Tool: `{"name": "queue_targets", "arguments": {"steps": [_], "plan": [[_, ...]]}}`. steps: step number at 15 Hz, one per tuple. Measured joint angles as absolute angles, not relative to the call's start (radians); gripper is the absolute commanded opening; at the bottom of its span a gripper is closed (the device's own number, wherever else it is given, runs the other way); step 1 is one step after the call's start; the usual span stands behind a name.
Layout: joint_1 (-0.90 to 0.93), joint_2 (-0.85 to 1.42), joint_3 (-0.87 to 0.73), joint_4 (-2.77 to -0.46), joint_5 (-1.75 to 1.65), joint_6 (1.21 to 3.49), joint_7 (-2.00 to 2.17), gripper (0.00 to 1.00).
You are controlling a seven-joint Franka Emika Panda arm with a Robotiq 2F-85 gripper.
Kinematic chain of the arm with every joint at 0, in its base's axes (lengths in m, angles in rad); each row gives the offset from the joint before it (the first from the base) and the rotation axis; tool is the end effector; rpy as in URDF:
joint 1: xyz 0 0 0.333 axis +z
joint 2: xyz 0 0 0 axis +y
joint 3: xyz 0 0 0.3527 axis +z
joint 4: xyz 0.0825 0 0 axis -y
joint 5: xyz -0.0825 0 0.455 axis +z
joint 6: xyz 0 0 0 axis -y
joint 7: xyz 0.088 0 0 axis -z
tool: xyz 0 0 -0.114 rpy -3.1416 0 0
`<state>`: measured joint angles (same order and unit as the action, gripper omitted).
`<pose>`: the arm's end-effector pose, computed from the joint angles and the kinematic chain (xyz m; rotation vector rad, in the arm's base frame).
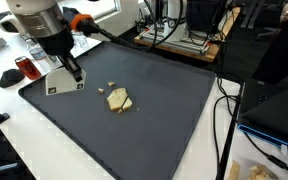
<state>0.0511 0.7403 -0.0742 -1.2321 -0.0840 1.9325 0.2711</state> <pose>0.8333 -0.0101 0.3201 2.9869 -0.3670 -0.0330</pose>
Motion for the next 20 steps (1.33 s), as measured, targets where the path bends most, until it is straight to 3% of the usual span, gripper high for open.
{"name": "queue_targets", "arguments": {"steps": [7,20], "plan": [[0.040,0.564,-0.073,-1.560,-0.084,2.151,0.096,0.01],[-0.112,0.270,0.044,-2.277,0.126,2.842,-0.204,0.01]]}}
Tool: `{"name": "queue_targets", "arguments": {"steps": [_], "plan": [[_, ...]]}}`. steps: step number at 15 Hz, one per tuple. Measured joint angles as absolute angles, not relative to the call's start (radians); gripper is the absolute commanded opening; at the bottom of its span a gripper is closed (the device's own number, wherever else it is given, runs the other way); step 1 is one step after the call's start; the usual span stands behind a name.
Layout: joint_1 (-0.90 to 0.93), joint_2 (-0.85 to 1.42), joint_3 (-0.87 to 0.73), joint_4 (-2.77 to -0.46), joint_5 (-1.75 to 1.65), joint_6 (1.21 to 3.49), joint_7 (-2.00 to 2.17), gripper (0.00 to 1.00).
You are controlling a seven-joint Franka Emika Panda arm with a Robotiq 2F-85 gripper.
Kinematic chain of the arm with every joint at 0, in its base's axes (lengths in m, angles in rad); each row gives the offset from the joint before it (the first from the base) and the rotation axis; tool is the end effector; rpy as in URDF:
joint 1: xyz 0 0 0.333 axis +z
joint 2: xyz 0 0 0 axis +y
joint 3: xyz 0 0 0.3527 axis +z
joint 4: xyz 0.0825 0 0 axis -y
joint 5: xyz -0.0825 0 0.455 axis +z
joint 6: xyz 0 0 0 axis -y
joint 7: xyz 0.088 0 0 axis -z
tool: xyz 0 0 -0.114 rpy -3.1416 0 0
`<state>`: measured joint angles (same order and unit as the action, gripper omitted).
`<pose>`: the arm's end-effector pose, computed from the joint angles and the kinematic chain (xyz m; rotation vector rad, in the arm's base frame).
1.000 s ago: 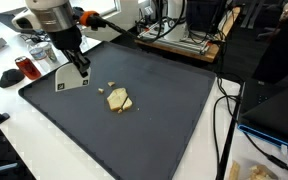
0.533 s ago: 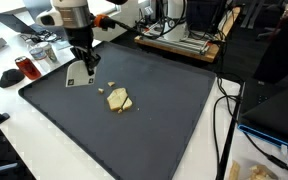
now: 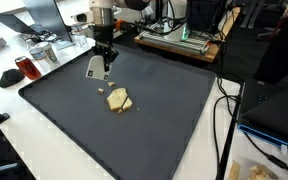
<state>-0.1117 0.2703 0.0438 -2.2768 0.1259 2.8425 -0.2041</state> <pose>0.6121 -0.0478 0.2366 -3.0810 -0.0278 -0.4668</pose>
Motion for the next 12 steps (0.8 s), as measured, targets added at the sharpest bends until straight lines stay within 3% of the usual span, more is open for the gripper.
{"name": "queue_targets", "arguments": {"steps": [5,9,12], "plan": [[-0.332,0.163,0.358,-2.530,0.518,3.129,-0.539,0.01],[-0.502,0.126,0.676,-2.501,0.845,3.181,-0.750,0.01],[-0.603,0.114,0.814,-2.459,1.029,3.186,-0.909,0.01]]}}
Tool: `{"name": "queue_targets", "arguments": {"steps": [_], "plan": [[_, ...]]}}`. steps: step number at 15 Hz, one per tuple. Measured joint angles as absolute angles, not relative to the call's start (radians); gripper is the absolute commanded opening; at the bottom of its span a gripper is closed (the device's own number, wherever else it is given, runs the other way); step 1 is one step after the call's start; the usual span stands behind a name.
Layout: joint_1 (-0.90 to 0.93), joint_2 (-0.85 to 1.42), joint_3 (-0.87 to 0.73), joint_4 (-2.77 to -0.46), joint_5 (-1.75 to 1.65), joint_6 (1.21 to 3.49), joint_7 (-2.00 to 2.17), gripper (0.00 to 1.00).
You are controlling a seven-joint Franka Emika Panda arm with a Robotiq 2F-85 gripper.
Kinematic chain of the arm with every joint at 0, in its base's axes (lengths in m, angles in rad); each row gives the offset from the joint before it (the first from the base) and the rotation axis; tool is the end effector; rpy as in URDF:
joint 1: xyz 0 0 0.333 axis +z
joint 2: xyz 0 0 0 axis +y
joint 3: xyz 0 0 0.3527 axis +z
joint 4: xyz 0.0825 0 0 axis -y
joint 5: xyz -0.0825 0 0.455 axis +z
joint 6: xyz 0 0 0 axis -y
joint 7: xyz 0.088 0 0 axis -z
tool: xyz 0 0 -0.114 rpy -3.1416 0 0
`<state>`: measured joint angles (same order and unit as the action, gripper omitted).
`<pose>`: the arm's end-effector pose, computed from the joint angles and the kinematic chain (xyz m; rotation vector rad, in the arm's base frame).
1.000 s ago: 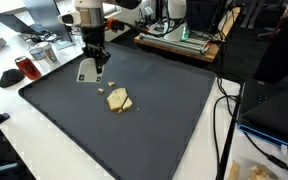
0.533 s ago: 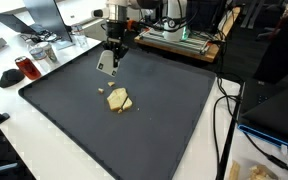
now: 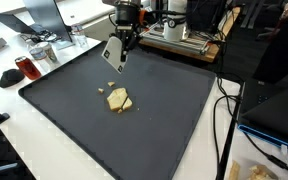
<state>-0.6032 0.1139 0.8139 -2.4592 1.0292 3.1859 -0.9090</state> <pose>0.5421 0.0368 0.2808 -2.8593 -0.0695 -0.9026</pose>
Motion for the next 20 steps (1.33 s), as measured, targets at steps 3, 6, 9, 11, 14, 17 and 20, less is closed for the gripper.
{"name": "queue_targets", "arguments": {"steps": [3,6,9,11,14,17,20], "plan": [[-0.675,0.113,0.856,-2.450,1.130,3.184,-1.036,0.01],[-0.730,0.114,0.863,-2.451,1.187,3.167,-1.133,0.01],[-0.766,0.114,0.863,-2.454,1.225,3.148,-1.208,0.01],[-0.780,0.115,0.863,-2.456,1.253,3.132,-1.259,0.01],[-0.793,0.121,0.863,-2.457,1.287,3.112,-1.328,0.01],[-0.798,0.137,0.863,-2.459,1.296,3.105,-1.363,0.01],[-0.798,0.142,0.858,-2.476,1.282,3.102,-1.365,0.01]]}}
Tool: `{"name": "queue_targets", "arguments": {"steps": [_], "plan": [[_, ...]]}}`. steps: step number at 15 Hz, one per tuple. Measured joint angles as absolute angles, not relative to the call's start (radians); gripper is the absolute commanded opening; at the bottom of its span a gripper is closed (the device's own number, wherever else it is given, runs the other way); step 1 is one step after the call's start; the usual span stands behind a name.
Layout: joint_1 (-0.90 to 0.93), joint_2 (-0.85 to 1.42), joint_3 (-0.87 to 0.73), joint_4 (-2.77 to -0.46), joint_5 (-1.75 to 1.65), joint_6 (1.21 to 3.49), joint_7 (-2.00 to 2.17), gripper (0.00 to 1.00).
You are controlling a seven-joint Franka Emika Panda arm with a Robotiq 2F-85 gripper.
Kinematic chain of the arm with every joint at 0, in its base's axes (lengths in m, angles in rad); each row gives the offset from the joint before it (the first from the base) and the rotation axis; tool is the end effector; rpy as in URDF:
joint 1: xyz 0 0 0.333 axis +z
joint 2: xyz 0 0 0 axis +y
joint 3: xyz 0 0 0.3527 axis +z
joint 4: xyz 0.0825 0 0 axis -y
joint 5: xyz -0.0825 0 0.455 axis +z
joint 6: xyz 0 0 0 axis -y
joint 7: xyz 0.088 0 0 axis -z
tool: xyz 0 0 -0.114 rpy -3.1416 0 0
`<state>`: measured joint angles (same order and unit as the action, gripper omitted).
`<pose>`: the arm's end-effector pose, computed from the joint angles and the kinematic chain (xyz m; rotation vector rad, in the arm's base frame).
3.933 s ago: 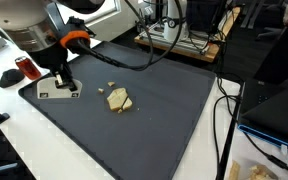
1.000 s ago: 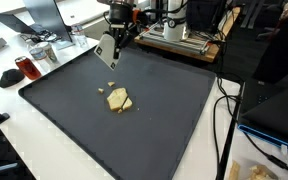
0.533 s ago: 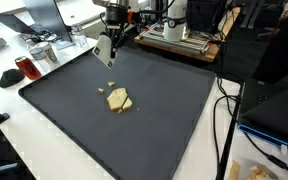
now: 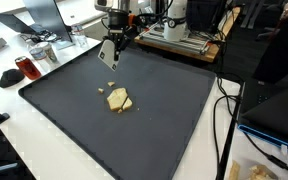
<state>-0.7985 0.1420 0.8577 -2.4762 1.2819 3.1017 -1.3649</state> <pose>0.5173 -0.0429 0.2447 -2.8861 -0.1697 -0.8372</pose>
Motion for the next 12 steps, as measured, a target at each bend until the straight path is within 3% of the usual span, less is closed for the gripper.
{"name": "queue_targets", "arguments": {"steps": [7,12], "plan": [[-0.736,0.022,0.773,-2.654,0.850,3.082,-0.997,0.01],[-0.771,-0.212,0.791,-2.672,0.485,2.822,-0.648,0.01]]}}
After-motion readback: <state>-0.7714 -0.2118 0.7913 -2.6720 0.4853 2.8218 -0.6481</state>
